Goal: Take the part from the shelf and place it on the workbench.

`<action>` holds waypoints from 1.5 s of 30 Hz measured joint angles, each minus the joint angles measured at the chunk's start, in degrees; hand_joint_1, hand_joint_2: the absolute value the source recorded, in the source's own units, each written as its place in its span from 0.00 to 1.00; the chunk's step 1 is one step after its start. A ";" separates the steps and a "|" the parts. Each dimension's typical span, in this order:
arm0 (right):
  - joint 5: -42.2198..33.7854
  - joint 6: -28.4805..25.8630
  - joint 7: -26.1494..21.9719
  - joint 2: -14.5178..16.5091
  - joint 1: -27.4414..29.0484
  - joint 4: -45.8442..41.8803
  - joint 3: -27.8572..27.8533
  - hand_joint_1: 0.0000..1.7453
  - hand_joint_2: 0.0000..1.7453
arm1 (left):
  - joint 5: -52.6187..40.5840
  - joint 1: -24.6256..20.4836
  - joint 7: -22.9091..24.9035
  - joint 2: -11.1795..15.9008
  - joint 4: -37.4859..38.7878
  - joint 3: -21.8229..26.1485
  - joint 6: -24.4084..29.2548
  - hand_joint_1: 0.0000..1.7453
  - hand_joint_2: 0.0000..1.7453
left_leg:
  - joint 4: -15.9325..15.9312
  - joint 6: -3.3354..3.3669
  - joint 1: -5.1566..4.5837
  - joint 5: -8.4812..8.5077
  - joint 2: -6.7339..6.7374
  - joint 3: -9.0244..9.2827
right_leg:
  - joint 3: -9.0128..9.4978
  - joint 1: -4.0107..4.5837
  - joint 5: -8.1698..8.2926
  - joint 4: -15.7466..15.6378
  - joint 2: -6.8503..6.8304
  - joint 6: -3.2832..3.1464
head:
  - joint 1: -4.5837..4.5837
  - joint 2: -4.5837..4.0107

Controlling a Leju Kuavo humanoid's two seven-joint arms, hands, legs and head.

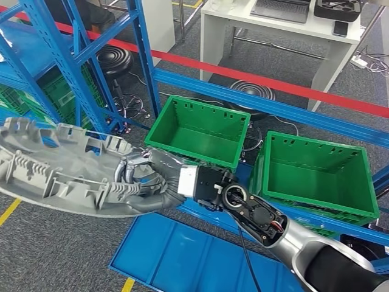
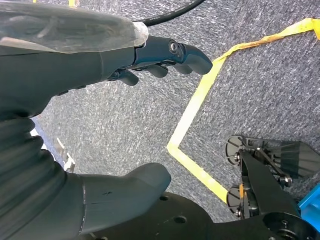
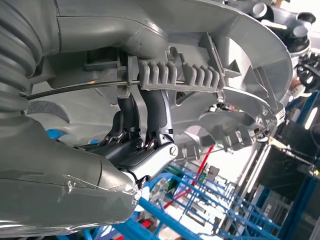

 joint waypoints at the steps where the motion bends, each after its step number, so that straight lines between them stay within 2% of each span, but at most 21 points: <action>1: 0.00 0.06 -0.01 0.06 0.00 0.00 0.17 1.00 1.00 | 0.01 0.00 0.00 0.00 0.00 0.00 0.00 0.00 1.00 | 0.00 0.00 0.00 0.00 0.00 0.00 | 0.00 0.00 0.00 0.00 0.00 0.00 | 0.00 0.00; 14: -0.94 -0.78 0.64 1.55 -0.10 1.29 1.51 1.00 1.00 | 0.18 0.00 0.00 0.08 0.00 -0.01 0.00 0.00 1.00 | 0.00 -0.01 0.01 -0.01 0.00 0.00 | 0.00 0.01 -0.01 0.00 0.00 -0.01 | 0.00 0.00; 25: -1.59 2.20 0.12 5.89 -0.73 6.63 4.81 1.00 1.00 | 0.34 -0.58 0.01 0.11 0.00 -0.07 0.00 0.00 1.00 | -0.01 -0.02 0.02 -0.01 0.00 0.00 | 0.00 0.02 -0.02 0.01 -0.02 -0.02 | -0.01 0.00; 37: -0.77 1.98 -0.09 6.43 -0.70 9.09 6.27 1.00 1.00 | 0.40 -0.24 0.05 0.28 0.00 -0.11 0.00 0.00 1.00 | -0.01 -0.02 0.01 -0.02 0.00 0.00 | 0.00 0.01 -0.02 0.00 -0.01 -0.02 | 0.00 0.00; 40: -0.73 1.85 -0.12 6.55 -0.63 9.24 6.39 1.00 1.00 | 0.40 -0.23 0.08 0.37 0.00 -0.11 -0.01 0.00 1.00 | -0.52 0.44 0.15 0.11 0.05 0.32 | 0.24 -0.05 0.11 -0.40 -0.01 0.30 | -0.10 0.00; 42: -0.72 1.72 -0.19 6.71 -0.58 9.33 6.43 1.00 1.00 | 0.39 -0.22 0.09 0.39 0.00 -0.11 -0.09 0.00 1.00 | -1.79 0.85 0.59 0.55 0.21 1.24 | -0.01 0.02 -1.08 0.94 -0.08 0.67 | 0.03 0.00; 43: -0.72 1.68 -0.25 6.75 -0.56 9.40 6.45 1.00 1.00 | 0.38 -0.22 0.09 0.34 0.00 -0.11 -0.17 0.00 1.00 | -2.34 0.85 0.89 0.78 0.32 1.65 | -0.90 0.06 -2.65 3.40 -0.14 0.77 | 0.27 0.00; 45: -0.63 1.64 -0.38 6.76 -0.40 9.63 6.49 1.00 1.00 | 0.22 -0.23 0.09 0.34 0.00 -0.11 -0.31 0.00 1.00 | -2.49 0.82 0.97 0.78 0.41 1.90 | -3.99 -0.15 -6.51 10.82 -0.23 1.14 | 0.78 0.00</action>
